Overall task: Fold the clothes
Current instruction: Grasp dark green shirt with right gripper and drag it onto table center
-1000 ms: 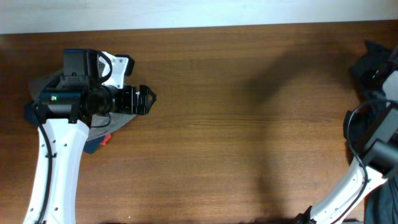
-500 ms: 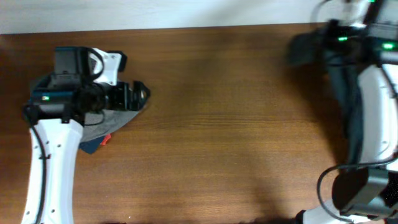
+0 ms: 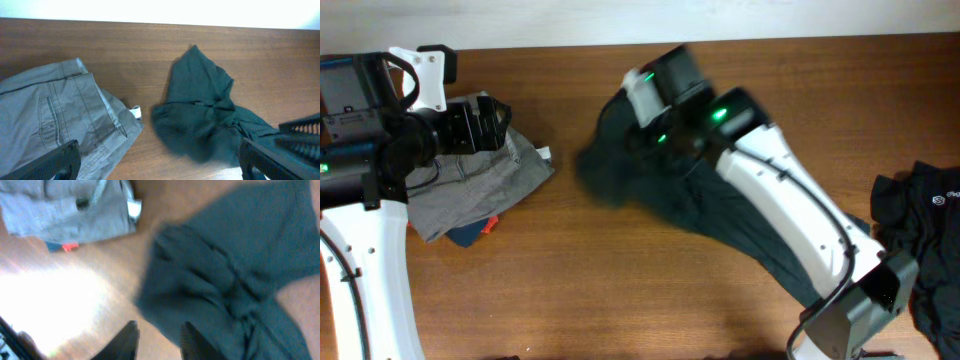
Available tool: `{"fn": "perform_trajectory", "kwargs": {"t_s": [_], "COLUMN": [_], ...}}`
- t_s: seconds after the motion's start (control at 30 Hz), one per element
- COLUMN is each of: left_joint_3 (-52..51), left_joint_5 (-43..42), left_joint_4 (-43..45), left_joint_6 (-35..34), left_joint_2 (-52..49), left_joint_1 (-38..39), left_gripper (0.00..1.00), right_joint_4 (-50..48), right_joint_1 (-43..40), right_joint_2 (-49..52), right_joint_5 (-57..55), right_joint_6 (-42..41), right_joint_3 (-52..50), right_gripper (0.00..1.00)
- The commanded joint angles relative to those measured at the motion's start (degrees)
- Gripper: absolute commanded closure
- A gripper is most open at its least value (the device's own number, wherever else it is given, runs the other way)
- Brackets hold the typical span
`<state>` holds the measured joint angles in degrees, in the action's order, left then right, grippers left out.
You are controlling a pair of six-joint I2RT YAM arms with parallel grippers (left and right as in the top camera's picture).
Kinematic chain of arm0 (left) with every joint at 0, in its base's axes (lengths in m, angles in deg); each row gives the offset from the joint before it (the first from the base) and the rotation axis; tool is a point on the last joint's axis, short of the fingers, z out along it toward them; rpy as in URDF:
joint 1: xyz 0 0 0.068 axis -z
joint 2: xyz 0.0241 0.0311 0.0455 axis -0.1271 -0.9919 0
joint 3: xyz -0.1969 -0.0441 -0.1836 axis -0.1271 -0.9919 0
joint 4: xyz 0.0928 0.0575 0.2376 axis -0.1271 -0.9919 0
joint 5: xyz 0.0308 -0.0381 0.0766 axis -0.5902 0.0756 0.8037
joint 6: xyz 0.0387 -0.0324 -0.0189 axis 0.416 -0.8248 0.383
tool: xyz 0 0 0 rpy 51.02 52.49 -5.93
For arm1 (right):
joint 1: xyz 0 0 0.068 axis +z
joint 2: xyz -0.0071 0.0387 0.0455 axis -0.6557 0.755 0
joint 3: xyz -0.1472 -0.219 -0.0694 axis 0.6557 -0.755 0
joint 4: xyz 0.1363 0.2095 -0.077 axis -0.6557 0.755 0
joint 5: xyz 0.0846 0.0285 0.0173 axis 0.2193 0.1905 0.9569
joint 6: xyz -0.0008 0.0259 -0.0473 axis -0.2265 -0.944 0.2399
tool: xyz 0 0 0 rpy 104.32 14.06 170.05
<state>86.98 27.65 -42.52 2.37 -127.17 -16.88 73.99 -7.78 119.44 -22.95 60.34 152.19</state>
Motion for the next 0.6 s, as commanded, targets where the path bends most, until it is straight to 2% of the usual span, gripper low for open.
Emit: {"fn": "perform_trajectory", "kwargs": {"t_s": [0.0,0.17,0.27,0.33,0.43,0.57], "left_joint_3": [1.0,1.0,1.0,0.9,0.8,0.8], "left_joint_5": [0.0,0.0,0.0,-0.7,-0.9,-0.9], "left_joint_4": [-0.5,-1.8,-3.3,-4.8,-6.0,-6.0], "left_joint_6": [1.1,1.1,1.2,3.8,6.4,9.1], "left_joint_2": [0.8,0.8,0.1,-1.1,-3.6,-7.5], "left_joint_1": [-0.3,-0.3,-0.1,1.2,4.1,8.7], "left_gripper": [0.01,0.01,0.01,0.01,0.04,0.08], "right_joint_4": [2.0,7.7,13.1,15.8,16.3,13.7], "right_joint_1": [-0.5,-13.0,-22.3,-27.8,-33.9,-40.9], "right_joint_2": [-0.4,-0.2,0.5,0.7,0.7,0.7], "right_joint_5": [-15.8,-11.0,-5.4,-4.6,-4.5,-1.3], "right_joint_6": [-2.6,-4.7,-4.7,-4.4,-4.5,-4.3], "right_joint_3": [0.2,0.2,0.0,-1.6,-5.4,-13.0], "right_gripper": [0.61,0.46,0.41,0.40,0.34,0.33]}}
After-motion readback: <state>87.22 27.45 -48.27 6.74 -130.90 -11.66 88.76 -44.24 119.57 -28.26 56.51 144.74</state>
